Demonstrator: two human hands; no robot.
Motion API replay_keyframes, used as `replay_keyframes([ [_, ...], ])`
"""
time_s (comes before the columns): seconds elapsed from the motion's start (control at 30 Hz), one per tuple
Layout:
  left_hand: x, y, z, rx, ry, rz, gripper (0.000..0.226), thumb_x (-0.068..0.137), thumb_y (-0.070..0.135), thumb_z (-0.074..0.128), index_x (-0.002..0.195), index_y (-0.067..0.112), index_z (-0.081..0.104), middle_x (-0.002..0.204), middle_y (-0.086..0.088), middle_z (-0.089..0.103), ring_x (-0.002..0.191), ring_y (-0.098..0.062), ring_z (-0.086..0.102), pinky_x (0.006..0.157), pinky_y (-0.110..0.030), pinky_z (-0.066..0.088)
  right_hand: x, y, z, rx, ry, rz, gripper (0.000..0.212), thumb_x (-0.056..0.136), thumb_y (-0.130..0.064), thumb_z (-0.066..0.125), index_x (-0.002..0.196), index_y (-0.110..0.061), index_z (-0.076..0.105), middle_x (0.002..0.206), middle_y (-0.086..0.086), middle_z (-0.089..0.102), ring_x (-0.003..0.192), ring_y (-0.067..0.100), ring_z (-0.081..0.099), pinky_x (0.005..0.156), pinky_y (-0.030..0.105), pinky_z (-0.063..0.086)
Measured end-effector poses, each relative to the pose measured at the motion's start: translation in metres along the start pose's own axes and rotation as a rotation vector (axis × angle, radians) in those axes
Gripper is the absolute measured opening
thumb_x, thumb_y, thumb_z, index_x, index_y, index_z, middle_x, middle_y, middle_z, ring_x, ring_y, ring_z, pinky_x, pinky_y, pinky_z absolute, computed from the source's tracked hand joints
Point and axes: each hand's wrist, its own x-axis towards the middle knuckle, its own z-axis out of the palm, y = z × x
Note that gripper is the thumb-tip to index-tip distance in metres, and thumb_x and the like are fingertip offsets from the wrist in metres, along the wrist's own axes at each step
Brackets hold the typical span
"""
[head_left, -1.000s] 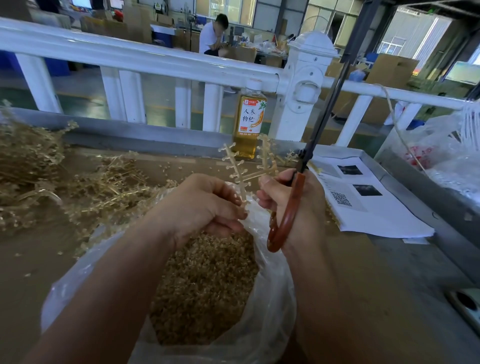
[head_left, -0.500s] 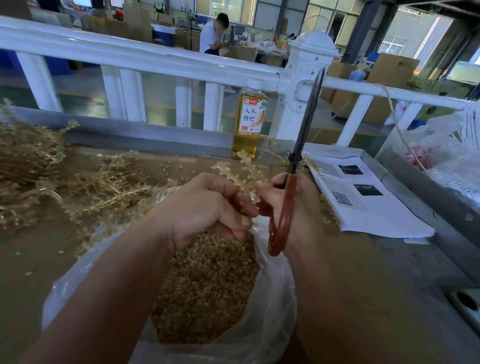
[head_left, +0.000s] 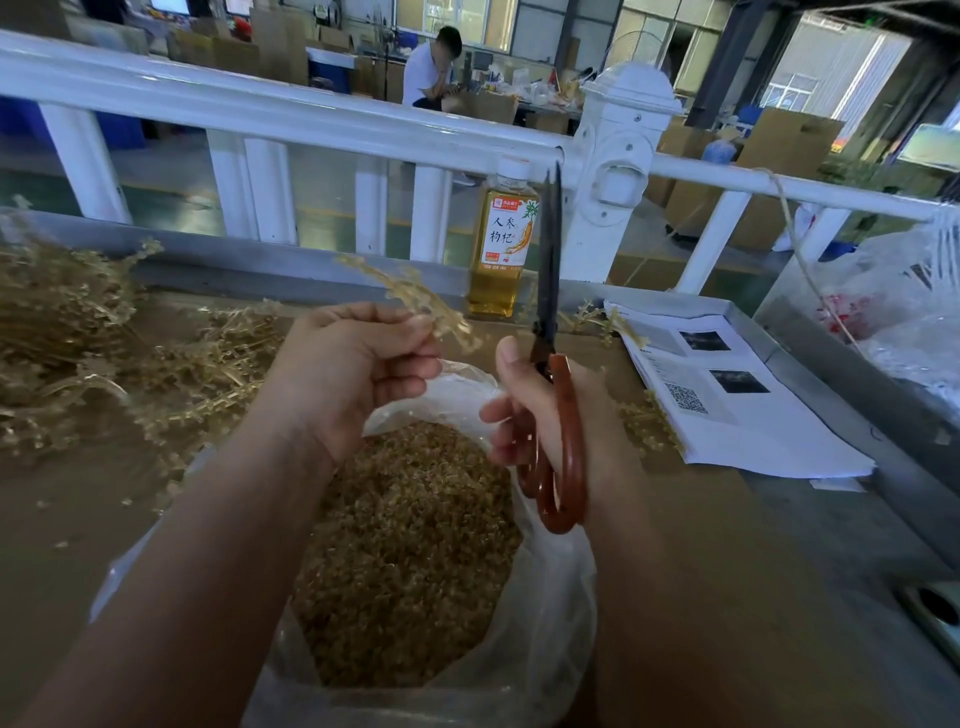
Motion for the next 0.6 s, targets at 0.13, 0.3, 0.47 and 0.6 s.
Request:
replay_keyframes([
  [0.13, 0.005, 0.0, -0.01, -0.053, 0.118, 0.074, 0.016, 0.083, 0.001, 0.058, 0.069, 0.007, 0.058, 0.049, 0.002, 0.063, 0.044, -0.005, 0.059, 0.043, -0.015, 0.047, -0.004, 0.004, -0.001, -0.171, -0.232, 0.045, 0.042, 0.079, -0.064, 0.048, 0.069, -0.024, 0.053, 0.048, -0.006, 0.05, 0.038, 0.008, 0.042, 0.041, 0.023, 0.038],
  [0.3, 0.008, 0.002, -0.014, -0.076, 0.177, 0.141, 0.018, 0.085, 0.002, 0.058, 0.069, 0.01, 0.057, 0.049, 0.004, 0.063, 0.045, -0.003, 0.059, 0.044, -0.014, 0.046, -0.001, 0.009, 0.007, -0.489, -0.383, 0.076, 0.045, 0.062, -0.079, 0.033, 0.067, -0.036, 0.046, 0.055, -0.01, 0.052, 0.038, -0.001, 0.043, 0.043, 0.019, 0.038],
  [0.47, 0.009, 0.001, -0.013, -0.06, 0.212, 0.179, 0.015, 0.086, 0.004, 0.059, 0.072, 0.009, 0.059, 0.049, 0.005, 0.063, 0.045, -0.002, 0.059, 0.044, -0.013, 0.046, -0.002, 0.009, 0.006, -0.494, -0.445, 0.129, 0.044, 0.059, -0.077, 0.035, 0.069, -0.036, 0.043, 0.064, -0.006, 0.049, 0.044, 0.003, 0.041, 0.042, 0.019, 0.037],
  [0.6, 0.009, -0.001, -0.012, -0.018, 0.216, 0.197, 0.012, 0.084, 0.004, 0.061, 0.073, 0.009, 0.06, 0.051, 0.005, 0.065, 0.046, -0.003, 0.06, 0.046, -0.013, 0.047, -0.003, 0.006, 0.006, -0.504, -0.459, 0.151, 0.033, 0.082, -0.066, 0.036, 0.072, -0.035, 0.042, 0.065, -0.004, 0.048, 0.048, 0.008, 0.042, 0.046, 0.022, 0.038],
])
